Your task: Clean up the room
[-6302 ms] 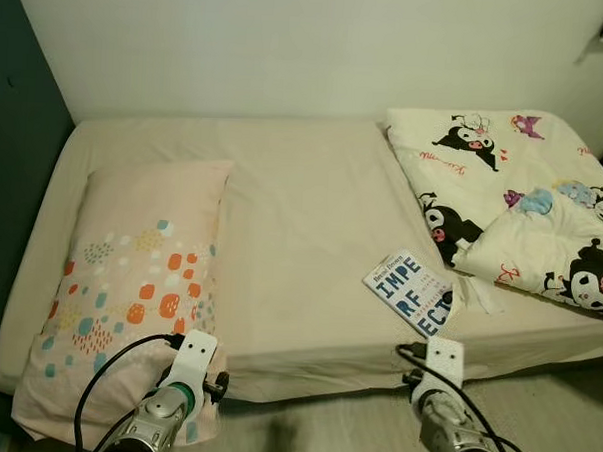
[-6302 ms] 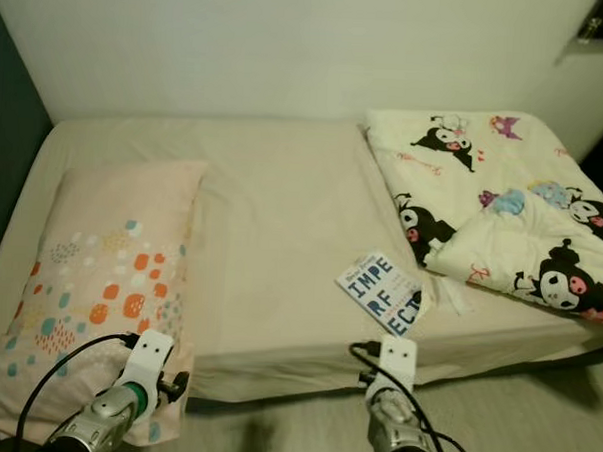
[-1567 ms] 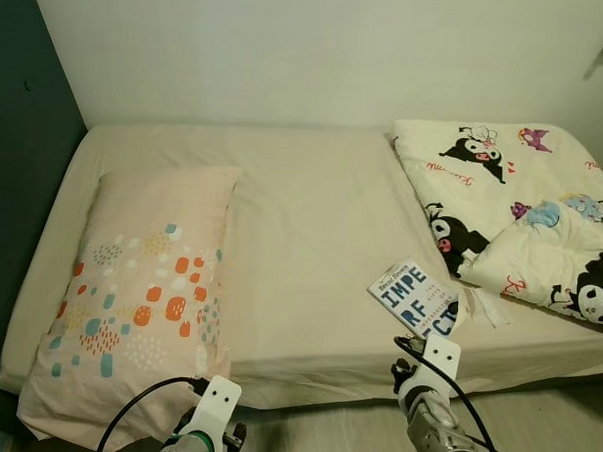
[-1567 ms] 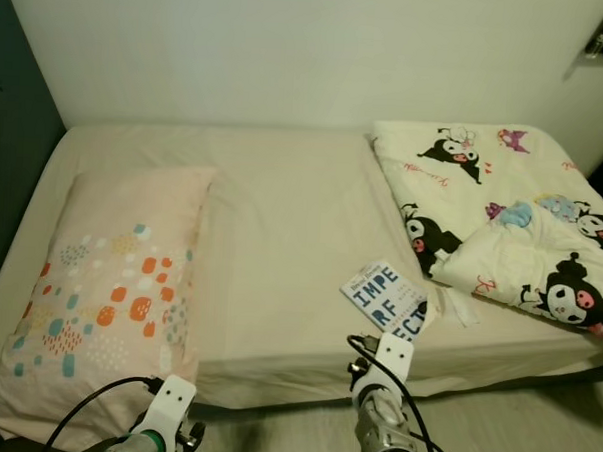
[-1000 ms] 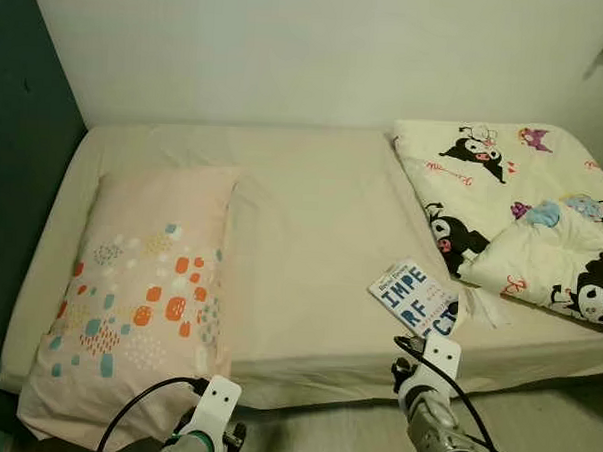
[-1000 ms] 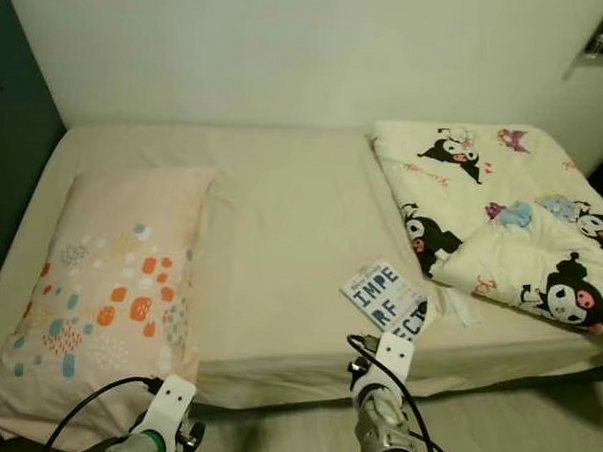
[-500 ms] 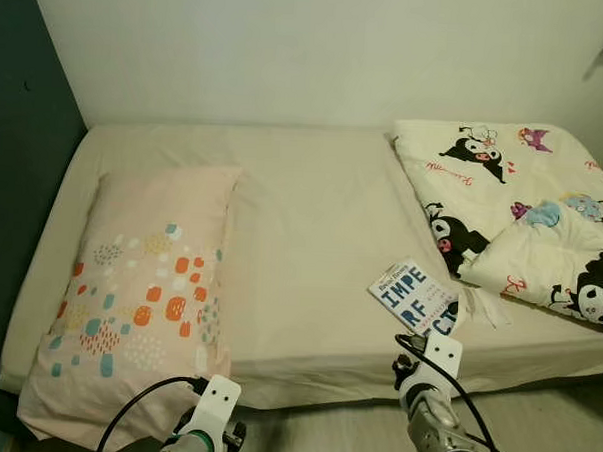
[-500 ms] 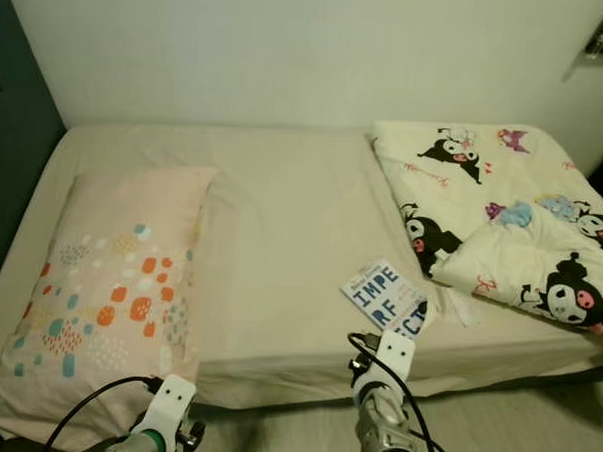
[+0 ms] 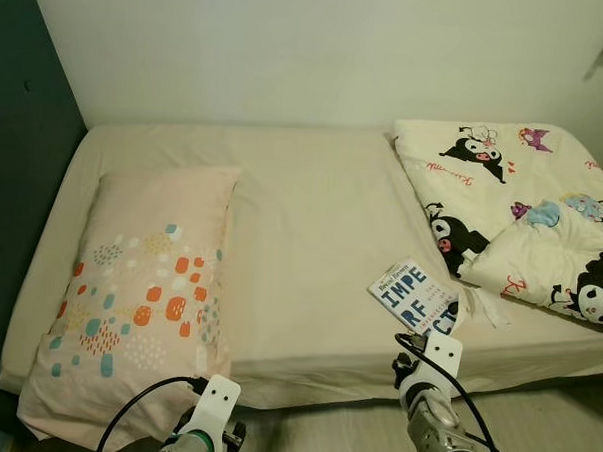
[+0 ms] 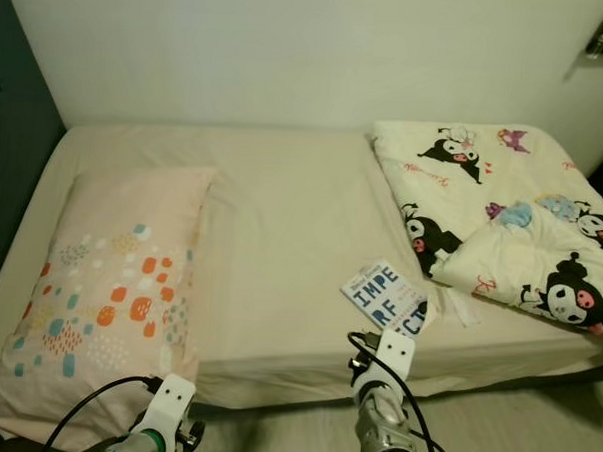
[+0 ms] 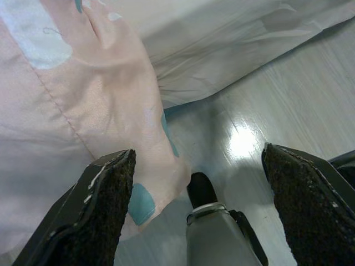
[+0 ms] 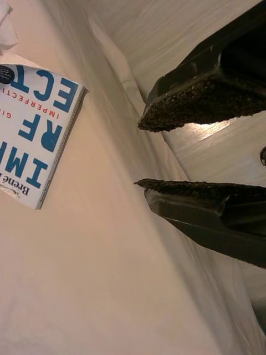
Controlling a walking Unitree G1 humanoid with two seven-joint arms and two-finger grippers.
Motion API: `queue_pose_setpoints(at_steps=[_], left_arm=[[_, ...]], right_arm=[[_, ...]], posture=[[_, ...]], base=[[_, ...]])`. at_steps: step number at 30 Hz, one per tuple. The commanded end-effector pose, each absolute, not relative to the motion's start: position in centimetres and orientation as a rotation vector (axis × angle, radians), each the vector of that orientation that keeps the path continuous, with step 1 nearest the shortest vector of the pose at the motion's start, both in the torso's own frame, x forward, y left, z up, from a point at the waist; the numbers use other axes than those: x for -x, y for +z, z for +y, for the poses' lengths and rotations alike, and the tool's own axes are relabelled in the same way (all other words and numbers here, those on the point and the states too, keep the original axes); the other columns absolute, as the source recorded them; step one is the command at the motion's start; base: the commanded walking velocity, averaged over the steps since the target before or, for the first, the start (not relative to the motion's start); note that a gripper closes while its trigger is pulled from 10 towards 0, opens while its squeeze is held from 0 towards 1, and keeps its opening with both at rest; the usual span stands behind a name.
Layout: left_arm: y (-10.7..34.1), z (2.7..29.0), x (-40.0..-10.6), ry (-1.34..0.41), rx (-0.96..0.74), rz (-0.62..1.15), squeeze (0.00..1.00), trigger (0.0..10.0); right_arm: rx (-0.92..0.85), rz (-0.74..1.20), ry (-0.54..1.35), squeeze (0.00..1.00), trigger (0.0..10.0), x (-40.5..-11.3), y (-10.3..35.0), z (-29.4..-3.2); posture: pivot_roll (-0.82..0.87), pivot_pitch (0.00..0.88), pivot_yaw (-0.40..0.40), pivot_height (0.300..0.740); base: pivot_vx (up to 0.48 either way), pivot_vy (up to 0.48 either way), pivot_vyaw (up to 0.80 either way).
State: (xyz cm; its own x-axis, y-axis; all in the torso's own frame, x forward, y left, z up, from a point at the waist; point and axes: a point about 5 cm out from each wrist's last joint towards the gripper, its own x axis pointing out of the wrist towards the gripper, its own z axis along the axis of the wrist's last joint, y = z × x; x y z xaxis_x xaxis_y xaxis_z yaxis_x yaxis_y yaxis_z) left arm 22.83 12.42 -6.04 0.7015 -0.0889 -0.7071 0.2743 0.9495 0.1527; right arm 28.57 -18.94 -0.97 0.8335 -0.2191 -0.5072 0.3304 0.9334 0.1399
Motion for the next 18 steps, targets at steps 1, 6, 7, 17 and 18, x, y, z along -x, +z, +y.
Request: queue_pose_setpoints(at_steps=[1,6,7,17,18], left_arm=[[-6.21,12.43,-22.59,-0.206,-0.260,0.781,0.00,10.0],[-6.26,12.39,-22.52,-0.207,-0.254,0.784,0.00,10.0],[-6.26,12.39,-22.52,-0.207,-0.253,0.785,0.00,10.0],[-6.25,12.36,-22.53,-0.207,-0.250,0.785,0.00,10.0],[-6.24,12.32,-22.54,-0.207,-0.249,0.784,0.00,10.0]], right_arm=[[-0.225,0.502,-0.291,0.22,10.0,-28.59,-0.92,-18.98],[-0.227,0.503,-0.300,0.23,10.0,-28.48,-0.99,-19.12],[-0.229,0.505,-0.305,0.26,10.0,-28.42,-1.03,-19.20],[-0.235,0.506,-0.321,0.23,10.0,-28.27,-1.14,-19.36],[-0.221,0.500,-0.310,0.23,10.0,-28.37,-1.02,-19.40]], posture=[[0.07,0.000,0.033,0.740],[0.07,0.000,0.032,0.740],[0.07,0.000,0.032,0.740],[0.07,0.000,0.032,0.740],[0.07,0.000,0.032,0.740]], base=[[0.000,0.000,0.00],[0.000,0.000,0.00],[0.000,0.000,0.00],[0.000,0.000,0.00],[0.000,0.000,0.00]])
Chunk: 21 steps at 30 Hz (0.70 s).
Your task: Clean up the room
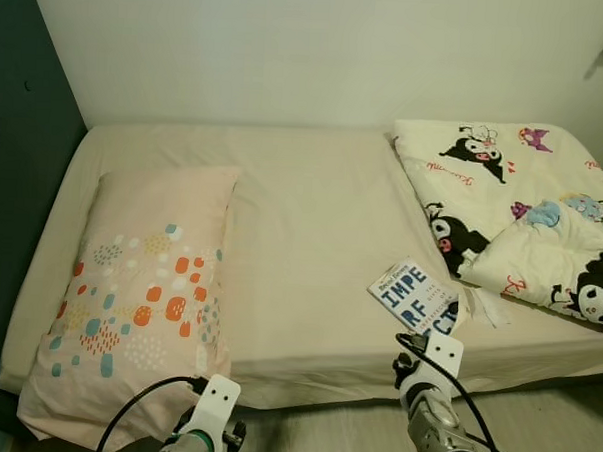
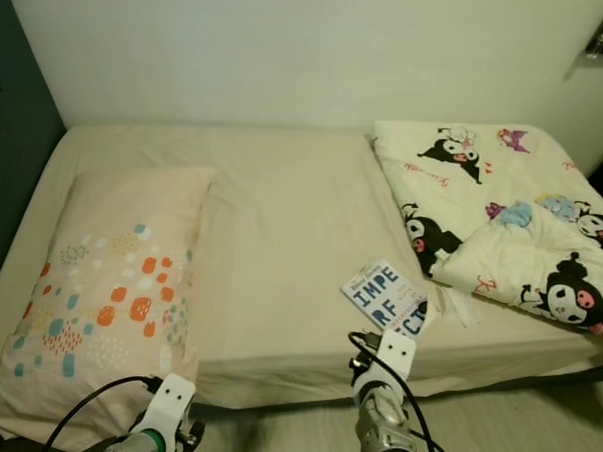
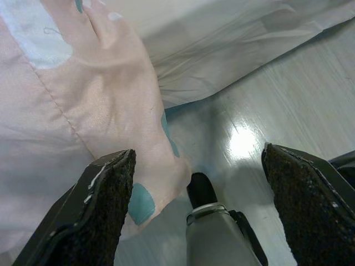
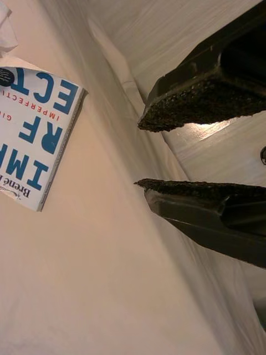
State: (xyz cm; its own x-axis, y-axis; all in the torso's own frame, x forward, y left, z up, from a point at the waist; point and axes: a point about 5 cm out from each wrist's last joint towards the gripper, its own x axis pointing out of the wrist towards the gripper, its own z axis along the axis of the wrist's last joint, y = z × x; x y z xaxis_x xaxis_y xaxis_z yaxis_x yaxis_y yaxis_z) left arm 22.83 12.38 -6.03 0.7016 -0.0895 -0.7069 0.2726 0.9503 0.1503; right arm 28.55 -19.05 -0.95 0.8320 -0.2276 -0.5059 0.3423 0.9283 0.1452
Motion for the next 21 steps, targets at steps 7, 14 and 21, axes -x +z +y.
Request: queue_pose_setpoints(at_steps=[7,14,21], left_arm=[[-6.23,12.28,-22.55,-0.208,-0.247,0.784,0.00,10.0],[-6.23,12.22,-22.56,-0.207,-0.245,0.785,0.00,10.0],[-6.25,12.23,-22.53,-0.207,-0.243,0.787,0.00,10.0]], right_arm=[[-0.211,0.495,-0.300,0.22,10.0,-28.46,-0.92,-19.40],[-0.214,0.494,-0.298,0.23,10.0,-28.52,-0.88,-19.38],[-0.206,0.492,-0.285,0.24,10.0,-28.60,-0.82,-19.26]], posture=[[0.06,0.000,0.031,0.740],[0.06,0.000,0.028,0.740],[0.06,0.000,0.026,0.740]], base=[[0.000,0.000,0.00],[0.000,0.000,0.00],[0.000,0.000,0.00]])
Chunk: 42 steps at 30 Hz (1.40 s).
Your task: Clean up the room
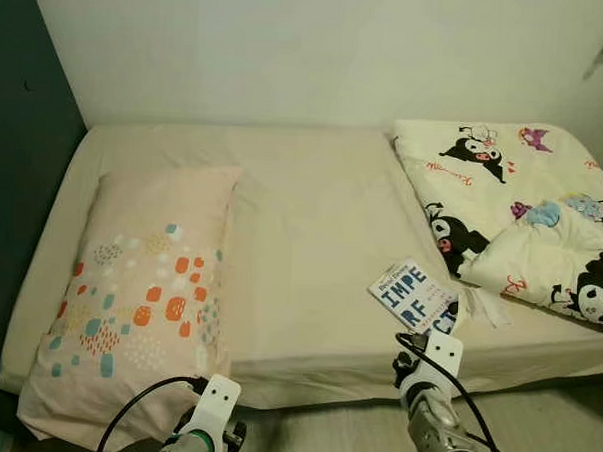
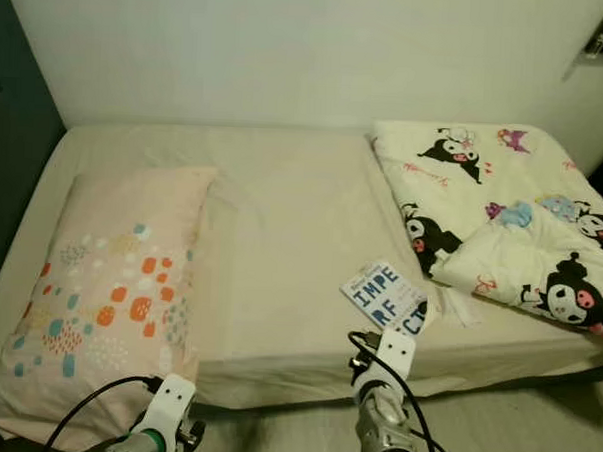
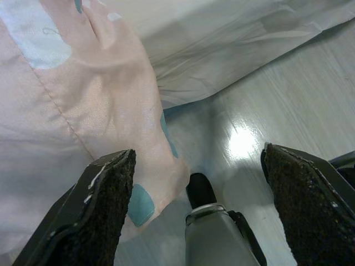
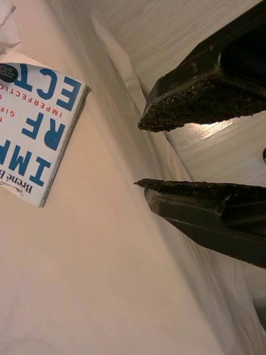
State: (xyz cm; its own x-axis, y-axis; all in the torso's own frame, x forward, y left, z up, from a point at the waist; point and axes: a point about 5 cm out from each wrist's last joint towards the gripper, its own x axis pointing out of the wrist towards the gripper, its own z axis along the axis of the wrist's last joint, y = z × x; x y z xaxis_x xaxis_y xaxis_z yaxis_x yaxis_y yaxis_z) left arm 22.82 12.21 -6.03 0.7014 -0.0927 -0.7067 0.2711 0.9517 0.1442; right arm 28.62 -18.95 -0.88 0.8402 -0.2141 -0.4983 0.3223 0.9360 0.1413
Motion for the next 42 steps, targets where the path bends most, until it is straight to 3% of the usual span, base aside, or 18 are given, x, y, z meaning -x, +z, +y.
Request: queue_pose_setpoints(at_steps=[1,42], left_arm=[[-6.26,12.23,-22.52,-0.207,-0.243,0.787,0.00,10.0],[-6.29,12.15,-22.47,-0.202,-0.235,0.792,0.00,10.0]], right_arm=[[-0.203,0.491,-0.282,0.24,10.0,-28.63,-0.79,-19.23],[-0.178,0.487,-0.241,0.25,10.0,-28.74,-0.71,-18.96]], posture=[[0.06,0.000,0.026,0.740],[0.06,0.000,0.024,0.740]], base=[[0.000,0.000,0.00],[0.000,0.000,0.00]])
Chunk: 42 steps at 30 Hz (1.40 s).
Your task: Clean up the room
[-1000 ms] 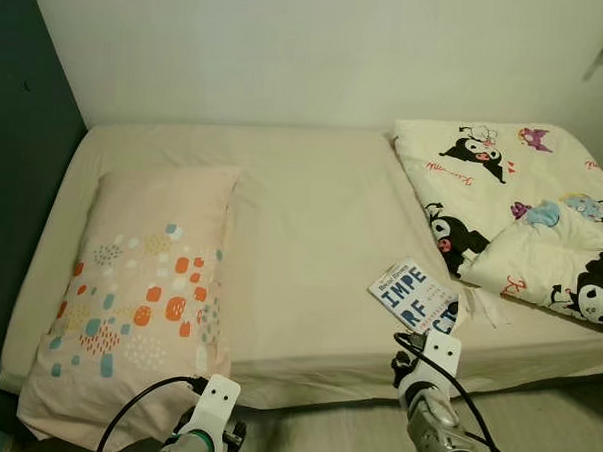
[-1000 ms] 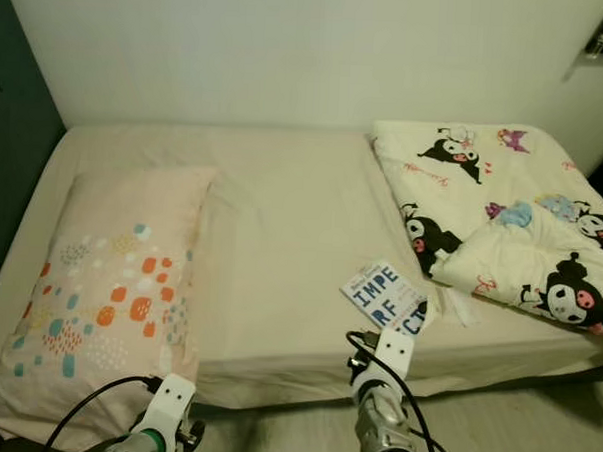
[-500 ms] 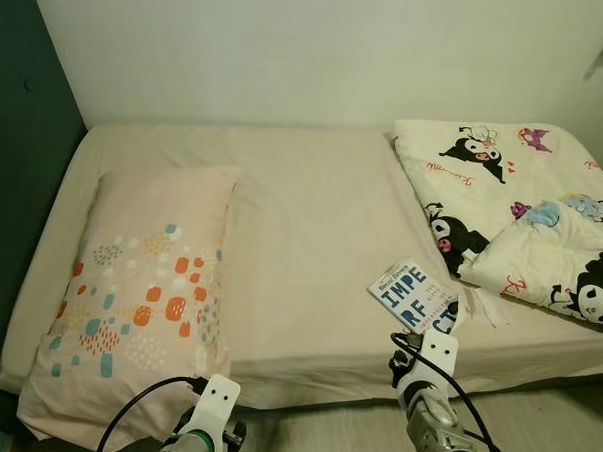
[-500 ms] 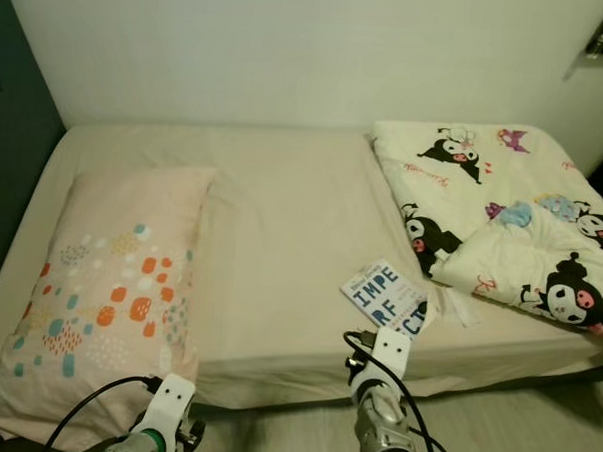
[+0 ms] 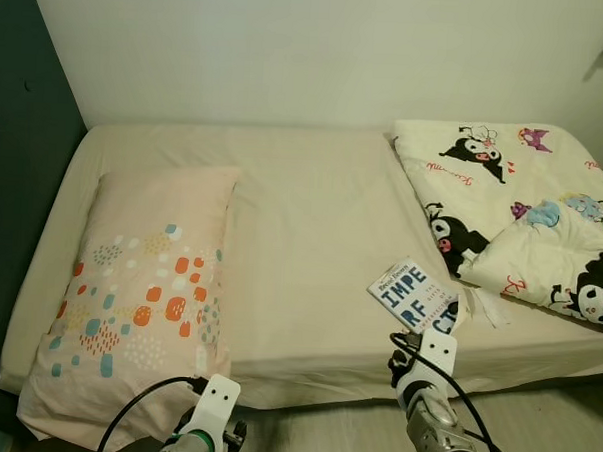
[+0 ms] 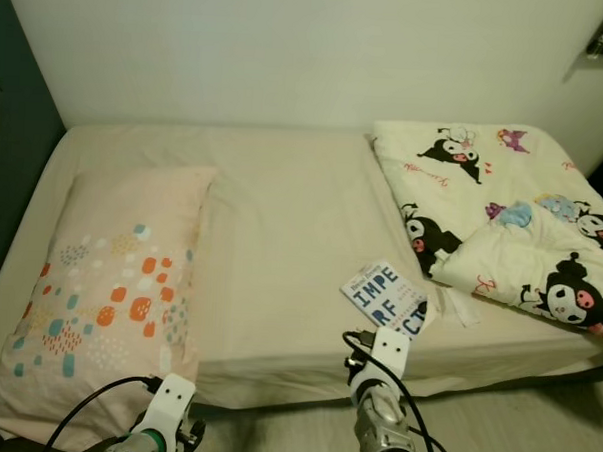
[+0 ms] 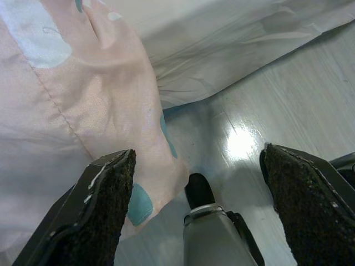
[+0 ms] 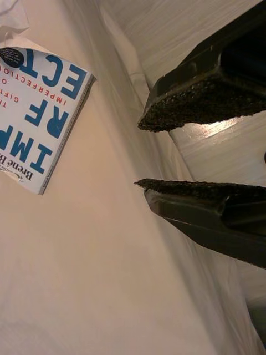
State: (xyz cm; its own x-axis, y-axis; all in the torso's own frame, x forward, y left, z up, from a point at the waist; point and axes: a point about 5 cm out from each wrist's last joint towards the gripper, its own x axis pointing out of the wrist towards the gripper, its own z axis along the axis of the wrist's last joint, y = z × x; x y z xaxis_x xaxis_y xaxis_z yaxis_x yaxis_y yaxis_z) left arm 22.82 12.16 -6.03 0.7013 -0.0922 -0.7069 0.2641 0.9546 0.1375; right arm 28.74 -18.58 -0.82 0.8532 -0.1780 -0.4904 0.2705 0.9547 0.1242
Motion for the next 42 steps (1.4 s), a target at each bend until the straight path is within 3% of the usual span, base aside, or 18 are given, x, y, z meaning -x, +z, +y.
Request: queue_pose_setpoints(at_steps=[1,13,18,19,42], left_arm=[[-6.29,12.15,-22.48,-0.201,-0.235,0.792,0.00,10.0],[-6.21,12.21,-22.61,-0.199,-0.239,0.789,0.00,10.0],[-6.20,12.24,-22.63,-0.199,-0.240,0.789,0.00,10.0],[-6.20,12.26,-22.63,-0.199,-0.240,0.789,0.00,10.0],[-6.26,12.18,-22.54,-0.199,-0.236,0.794,0.00,10.0]], right_arm=[[-0.178,0.486,-0.241,0.25,10.0,-28.75,-0.71,-18.96],[-0.184,0.481,-0.240,0.26,10.0,-28.87,-0.60,-18.85],[-0.251,0.469,-0.315,0.14,10.0,-28.73,-0.61,-19.35],[-0.267,0.464,-0.332,0.00,10.0,-28.68,-0.62,-19.47],[-0.353,0.501,-0.386,0.00,10.0,-28.36,-1.06,-19.74]], posture=[[0.06,0.000,0.024,0.740],[0.07,0.000,0.026,0.740],[0.07,0.000,0.027,0.740],[0.07,0.000,0.028,0.740],[0.07,0.000,0.028,0.740]], base=[[0.000,0.000,0.00],[0.000,0.000,0.00],[0.000,0.000,0.00],[0.000,0.000,0.00],[0.000,0.000,0.00]])
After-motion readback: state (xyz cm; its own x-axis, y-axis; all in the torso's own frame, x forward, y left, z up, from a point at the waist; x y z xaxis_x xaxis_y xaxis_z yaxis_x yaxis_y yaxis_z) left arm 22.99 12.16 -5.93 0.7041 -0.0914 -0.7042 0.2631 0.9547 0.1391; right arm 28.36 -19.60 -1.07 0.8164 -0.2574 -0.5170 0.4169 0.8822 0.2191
